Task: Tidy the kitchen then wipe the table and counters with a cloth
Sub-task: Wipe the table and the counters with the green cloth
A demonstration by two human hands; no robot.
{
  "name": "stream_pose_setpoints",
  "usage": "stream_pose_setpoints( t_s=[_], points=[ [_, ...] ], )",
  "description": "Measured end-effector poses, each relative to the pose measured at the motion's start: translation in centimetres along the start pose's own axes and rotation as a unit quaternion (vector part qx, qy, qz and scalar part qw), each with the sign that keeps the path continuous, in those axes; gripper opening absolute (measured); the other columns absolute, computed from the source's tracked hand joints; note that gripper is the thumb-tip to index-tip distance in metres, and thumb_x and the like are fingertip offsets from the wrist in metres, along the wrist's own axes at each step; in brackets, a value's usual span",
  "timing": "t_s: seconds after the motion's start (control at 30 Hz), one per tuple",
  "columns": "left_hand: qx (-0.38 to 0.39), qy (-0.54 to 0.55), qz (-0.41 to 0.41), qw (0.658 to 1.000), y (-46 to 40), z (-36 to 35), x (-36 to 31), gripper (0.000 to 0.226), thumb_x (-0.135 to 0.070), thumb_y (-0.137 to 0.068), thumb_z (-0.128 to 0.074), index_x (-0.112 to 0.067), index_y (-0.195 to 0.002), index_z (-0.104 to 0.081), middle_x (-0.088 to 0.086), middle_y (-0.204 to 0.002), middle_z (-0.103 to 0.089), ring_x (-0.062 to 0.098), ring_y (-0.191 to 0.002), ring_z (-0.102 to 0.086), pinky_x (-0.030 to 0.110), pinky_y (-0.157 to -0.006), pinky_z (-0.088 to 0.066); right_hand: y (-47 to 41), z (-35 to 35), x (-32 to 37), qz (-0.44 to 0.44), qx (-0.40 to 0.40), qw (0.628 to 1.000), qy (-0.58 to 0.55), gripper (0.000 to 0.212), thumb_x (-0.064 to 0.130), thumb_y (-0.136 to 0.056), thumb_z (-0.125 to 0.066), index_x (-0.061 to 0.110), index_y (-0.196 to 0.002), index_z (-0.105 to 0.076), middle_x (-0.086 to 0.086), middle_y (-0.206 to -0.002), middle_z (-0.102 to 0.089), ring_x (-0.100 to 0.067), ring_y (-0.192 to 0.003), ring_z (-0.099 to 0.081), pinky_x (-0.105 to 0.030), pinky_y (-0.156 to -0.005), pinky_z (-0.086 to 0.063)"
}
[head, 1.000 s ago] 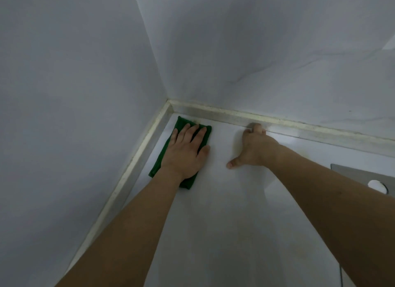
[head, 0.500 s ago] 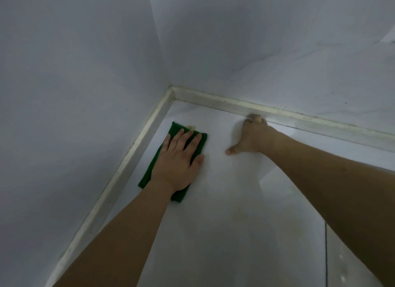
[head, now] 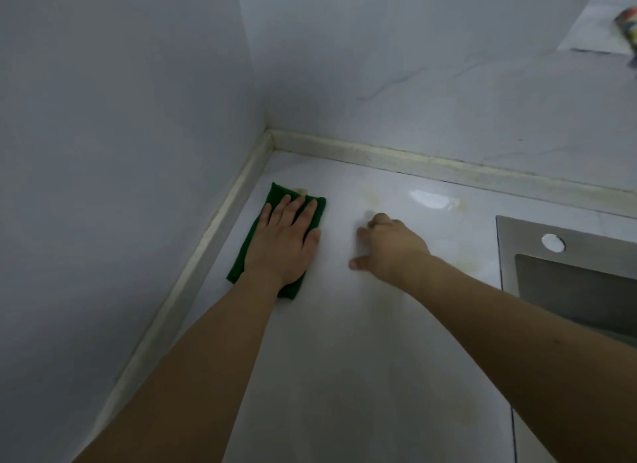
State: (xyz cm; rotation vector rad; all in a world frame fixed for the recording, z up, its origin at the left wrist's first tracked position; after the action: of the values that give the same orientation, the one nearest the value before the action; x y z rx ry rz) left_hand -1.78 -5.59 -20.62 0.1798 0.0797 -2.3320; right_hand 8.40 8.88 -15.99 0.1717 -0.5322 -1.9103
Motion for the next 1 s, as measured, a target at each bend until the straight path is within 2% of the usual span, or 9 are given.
stream_pose_setpoints(
  t_s=[0.17,0.33,0.43,0.5,0.57,0.63,0.73,1.0],
  points=[
    [0.004,-0.001,0.000,1.000,3.4,0.0,0.3,0.065,-0.049,-0.093,-0.008,-0.027,-0.155,-0.008,-0.001,-0.162,-0.010,0.016,-0.149,0.001,0.038,-0.119,0.010,-0.2,0.1,0.4,-0.018,0.000,1.000,0.015,0.074,0.052,-0.083,-0.065,0.012,-0.141,-0.044,-0.010,-0.139,-0.033,-0.028,-0.125,-0.039,-0.043,-0.100,-0.043],
    [-0.006,0.005,0.004,1.000,6.6,-0.1,0.4,0.063,-0.047,-0.095,-0.011,-0.026,-0.155,-0.011,-0.001,-0.162,-0.011,0.017,-0.149,0.000,0.036,-0.118,0.012,-0.1,0.0,0.4,-0.036,-0.007,0.999,-0.002,0.071,0.051,-0.083,-0.066,0.011,-0.139,-0.046,-0.009,-0.137,-0.036,-0.029,-0.122,-0.043,-0.042,-0.097,-0.044],
    [-0.004,0.005,0.009,1.000,8.6,0.1,0.3,0.063,-0.044,-0.094,-0.014,-0.025,-0.155,-0.012,-0.001,-0.162,-0.011,0.017,-0.149,0.000,0.037,-0.119,0.011,1.9,-0.8,0.5,-0.023,-0.070,0.997,-0.002,0.058,0.050,-0.091,-0.053,0.013,-0.136,-0.048,-0.010,-0.144,-0.038,-0.029,-0.128,-0.041,-0.039,-0.106,-0.033],
    [-0.001,0.008,0.011,1.000,10.0,0.1,0.4,0.063,-0.043,-0.094,-0.014,-0.025,-0.155,-0.012,-0.001,-0.162,-0.010,0.017,-0.149,0.000,0.037,-0.119,0.011,4.6,-1.5,0.0,-0.030,-0.118,0.992,-0.044,0.061,0.049,-0.095,-0.046,0.014,-0.144,-0.038,-0.008,-0.156,-0.025,-0.028,-0.140,-0.027,-0.038,-0.115,-0.021],
    [0.005,0.007,0.012,1.000,11.4,0.0,0.4,0.063,-0.043,-0.094,-0.014,-0.025,-0.155,-0.012,-0.002,-0.162,-0.010,0.016,-0.149,0.000,0.037,-0.119,0.011,7.6,-2.0,-0.6,-0.032,-0.141,0.987,-0.068,0.071,0.050,-0.095,-0.047,0.015,-0.151,-0.022,-0.007,-0.159,-0.016,-0.026,-0.145,-0.017,-0.037,-0.119,-0.015],
    [0.011,0.005,0.015,1.000,12.8,-0.1,0.5,0.065,-0.044,-0.093,-0.011,-0.025,-0.155,-0.012,-0.001,-0.162,-0.009,0.017,-0.149,0.000,0.038,-0.120,0.010,10.3,-2.7,-1.0,-0.035,-0.117,0.990,-0.073,0.080,0.051,-0.092,-0.051,0.014,-0.153,-0.014,-0.007,-0.158,-0.018,-0.026,-0.144,-0.019,-0.036,-0.117,-0.017],
    [0.016,0.009,0.021,1.000,14.8,0.0,0.5,0.066,-0.044,-0.093,-0.010,-0.024,-0.155,-0.012,0.000,-0.162,-0.010,0.018,-0.149,0.000,0.039,-0.120,0.010,13.9,-4.2,-0.9,-0.057,-0.065,0.994,-0.070,0.085,0.053,-0.089,-0.056,0.010,-0.151,-0.017,-0.008,-0.155,-0.025,-0.026,-0.139,-0.028,-0.036,-0.113,-0.025],
    [0.020,0.007,0.027,0.999,19.5,0.4,0.3,0.064,-0.044,-0.094,-0.011,-0.024,-0.155,-0.011,-0.001,-0.162,-0.007,0.018,-0.149,0.001,0.039,-0.120,0.009,17.6,-7.8,1.3,-0.076,-0.005,0.995,-0.062,0.063,0.044,-0.089,-0.060,0.011,-0.139,-0.041,-0.007,-0.149,-0.030,-0.026,-0.134,-0.033,-0.035,-0.104,-0.035]
  ],
)
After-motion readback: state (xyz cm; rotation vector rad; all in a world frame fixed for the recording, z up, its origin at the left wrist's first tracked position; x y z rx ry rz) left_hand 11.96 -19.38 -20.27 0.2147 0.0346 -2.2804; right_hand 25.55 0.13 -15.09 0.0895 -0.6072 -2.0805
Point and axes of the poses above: each hand's wrist, its own y-axis away from the middle knuckle, its own z-axis out of the back of the hand, x = y × z, the point moved 3 cm from there along -y, towards the middle knuckle
